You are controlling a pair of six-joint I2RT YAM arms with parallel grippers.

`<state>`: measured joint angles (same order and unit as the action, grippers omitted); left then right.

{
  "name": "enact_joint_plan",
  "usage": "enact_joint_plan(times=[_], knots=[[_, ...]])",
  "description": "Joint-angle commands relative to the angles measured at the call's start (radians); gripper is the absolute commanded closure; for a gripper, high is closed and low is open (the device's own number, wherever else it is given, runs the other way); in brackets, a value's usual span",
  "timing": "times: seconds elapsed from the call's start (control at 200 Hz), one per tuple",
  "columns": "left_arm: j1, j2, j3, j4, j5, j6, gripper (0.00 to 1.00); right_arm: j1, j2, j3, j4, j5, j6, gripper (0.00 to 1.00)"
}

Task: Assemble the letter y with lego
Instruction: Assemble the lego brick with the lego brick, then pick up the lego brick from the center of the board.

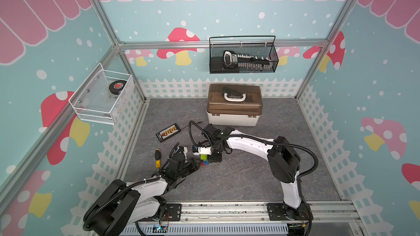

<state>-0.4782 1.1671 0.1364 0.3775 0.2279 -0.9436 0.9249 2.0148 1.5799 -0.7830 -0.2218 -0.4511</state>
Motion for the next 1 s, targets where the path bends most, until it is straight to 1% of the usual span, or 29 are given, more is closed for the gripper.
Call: enact_joint_plan(times=[0.0,0.145,0.24,0.295,0.405,0.42,0.45,0.485,0.58,0.78,0.88,0.991], knots=[[0.006,-0.07,-0.033,-0.211,-0.02,-0.023,0.5,0.002,-0.003,0.019,-0.017,-0.039,0.007,0.79],[0.02,-0.27,-0.018,-0.401,-0.06,-0.009,0.47,-0.023,-0.042,-0.002,0.01,-0.099,0.036,0.78],[0.047,-0.393,-0.021,-0.504,-0.057,-0.008,0.45,-0.039,-0.07,-0.02,0.025,-0.127,0.051,0.79],[0.062,-0.446,-0.022,-0.549,-0.048,-0.009,0.45,-0.05,-0.085,-0.028,0.033,-0.152,0.063,0.78],[0.063,-0.514,-0.024,-0.601,-0.037,-0.019,0.45,-0.08,-0.108,-0.066,0.067,-0.221,0.105,0.78],[0.063,-0.519,-0.024,-0.603,-0.036,-0.02,0.45,-0.084,-0.135,-0.073,0.074,-0.229,0.113,0.78],[0.064,-0.524,-0.02,-0.61,-0.033,-0.021,0.45,-0.092,-0.151,-0.088,0.087,-0.251,0.127,0.78],[0.09,-0.525,-0.014,-0.614,-0.03,-0.02,0.45,-0.104,-0.16,-0.105,0.101,-0.267,0.143,0.78],[0.093,-0.504,0.012,-0.611,-0.019,-0.011,0.45,-0.132,-0.181,-0.152,0.133,-0.325,0.185,0.78],[0.096,-0.408,0.082,-0.58,0.019,0.018,0.45,-0.185,-0.229,-0.278,0.243,-0.462,0.285,0.77],[0.099,-0.366,0.112,-0.57,0.032,0.032,0.45,-0.197,-0.232,-0.324,0.269,-0.491,0.305,0.77],[0.099,-0.34,0.129,-0.565,0.036,0.039,0.45,-0.214,-0.226,-0.365,0.299,-0.557,0.324,0.77]])
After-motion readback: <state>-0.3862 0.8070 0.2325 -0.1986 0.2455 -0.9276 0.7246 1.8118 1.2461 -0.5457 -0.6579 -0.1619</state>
